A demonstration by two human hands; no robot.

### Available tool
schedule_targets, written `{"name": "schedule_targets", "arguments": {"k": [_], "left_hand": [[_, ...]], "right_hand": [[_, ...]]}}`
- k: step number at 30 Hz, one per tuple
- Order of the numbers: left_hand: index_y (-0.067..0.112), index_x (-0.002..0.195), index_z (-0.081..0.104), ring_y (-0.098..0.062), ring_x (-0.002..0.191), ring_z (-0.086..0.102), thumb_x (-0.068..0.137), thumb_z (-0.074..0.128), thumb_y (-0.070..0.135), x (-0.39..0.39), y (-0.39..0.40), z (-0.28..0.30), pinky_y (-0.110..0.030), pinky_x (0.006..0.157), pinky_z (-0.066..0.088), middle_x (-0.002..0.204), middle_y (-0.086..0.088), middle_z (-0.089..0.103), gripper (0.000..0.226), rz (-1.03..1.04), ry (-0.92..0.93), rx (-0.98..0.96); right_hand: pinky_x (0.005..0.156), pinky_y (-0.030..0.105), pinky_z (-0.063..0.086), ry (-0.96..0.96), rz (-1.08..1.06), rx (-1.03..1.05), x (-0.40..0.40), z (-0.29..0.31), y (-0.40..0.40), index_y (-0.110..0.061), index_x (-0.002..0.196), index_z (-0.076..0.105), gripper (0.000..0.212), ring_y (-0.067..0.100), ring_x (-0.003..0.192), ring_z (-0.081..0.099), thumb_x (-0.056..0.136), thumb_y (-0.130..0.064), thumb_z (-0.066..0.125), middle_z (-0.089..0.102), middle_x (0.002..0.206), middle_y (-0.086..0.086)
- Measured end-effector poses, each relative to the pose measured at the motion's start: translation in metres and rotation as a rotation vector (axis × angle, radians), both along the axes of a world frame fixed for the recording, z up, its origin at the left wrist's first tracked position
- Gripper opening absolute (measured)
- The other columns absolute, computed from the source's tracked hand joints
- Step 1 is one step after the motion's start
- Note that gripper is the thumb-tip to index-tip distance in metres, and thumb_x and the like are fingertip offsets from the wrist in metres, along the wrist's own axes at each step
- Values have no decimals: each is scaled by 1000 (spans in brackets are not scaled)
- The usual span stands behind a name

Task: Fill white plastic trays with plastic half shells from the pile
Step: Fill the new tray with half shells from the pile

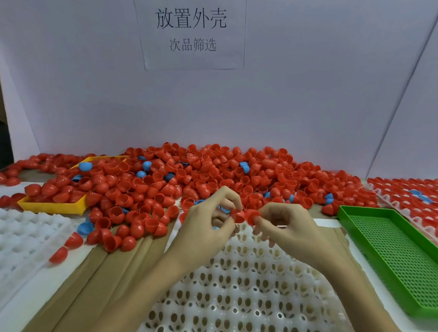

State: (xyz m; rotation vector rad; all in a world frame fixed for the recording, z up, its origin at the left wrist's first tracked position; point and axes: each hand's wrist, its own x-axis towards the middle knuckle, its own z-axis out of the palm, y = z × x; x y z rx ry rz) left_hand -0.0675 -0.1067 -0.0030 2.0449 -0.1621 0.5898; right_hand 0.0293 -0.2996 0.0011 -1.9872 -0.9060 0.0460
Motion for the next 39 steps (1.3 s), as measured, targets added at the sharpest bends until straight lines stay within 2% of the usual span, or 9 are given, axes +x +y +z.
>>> {"name": "schedule_targets", "arguments": {"k": [1, 3, 8, 13, 17, 21, 27, 34, 39], "left_hand": [[28, 105, 58, -15, 77, 76, 98, 61, 4, 0, 2, 2, -36, 76, 62, 100, 2, 71, 25, -13, 12, -45], [24, 104, 54, -19, 76, 76, 99, 66, 10, 0, 3, 3, -38, 76, 63, 95, 0, 75, 19, -40, 4, -124], [20, 90, 64, -15, 81, 77, 94, 72, 8, 2, 2, -2, -41, 80, 63, 106, 9, 75, 15, 87, -54, -191], [20, 91, 75, -10, 89, 76, 89, 79, 16, 2, 7, 3, -24, 82, 60, 101, 10, 77, 6, 74, -107, -229], [26, 94, 80, -1, 94, 73, 86, 82, 30, 1, 7, 4, -13, 82, 55, 104, 20, 75, 9, 29, -59, -115], [20, 98, 79, 2, 101, 71, 88, 81, 19, 8, 13, -5, -14, 83, 57, 110, 16, 74, 10, 95, -91, -13], [12, 97, 80, -12, 106, 57, 87, 81, 16, 20, 34, -21, -18, 95, 43, 112, 1, 65, 11, 352, -190, 483], [12, 111, 80, -11, 98, 53, 95, 73, 20, 41, 35, -26, -28, 90, 53, 103, 3, 64, 19, 274, -138, 589], [16, 127, 72, -13, 107, 57, 104, 58, 27, 46, 34, -32, -23, 93, 40, 115, 6, 66, 29, 202, -126, 731]], "right_hand": [[65, 30, 62, 13, 43, 16, -1, 0, 1, -29, 101, 76, 6, 16, 73, 75, 99, -25, 73, 78, 82, -4], [69, 31, 63, 32, 104, 67, -3, 0, 2, -30, 113, 70, 21, 20, 78, 77, 97, -17, 75, 78, 88, -2], [64, 29, 62, 159, 225, 96, -10, 4, 2, -20, 109, 73, 19, 24, 78, 80, 96, -34, 75, 81, 90, 5], [60, 41, 64, 215, 185, 138, -9, 6, 1, -5, 106, 70, 36, 29, 77, 80, 90, -37, 77, 81, 87, 9], [60, 36, 64, 197, 181, 144, -8, 4, 2, -8, 107, 69, 34, 29, 77, 80, 88, -34, 79, 81, 88, 9], [61, 30, 62, 169, 170, 107, -8, 4, 5, -17, 114, 71, 30, 24, 77, 79, 94, -39, 71, 81, 91, 5], [52, 22, 50, 55, -26, 62, 2, 7, -4, -19, 105, 74, 18, 21, 64, 74, 107, -25, 56, 79, 83, 2], [51, 21, 49, 32, -69, 41, 5, 7, -7, -19, 101, 75, 20, 20, 62, 74, 107, -24, 56, 78, 81, 0], [51, 23, 50, 12, -73, 35, 7, 8, -9, -22, 99, 76, 22, 19, 61, 73, 107, -24, 56, 78, 80, 0]]}}
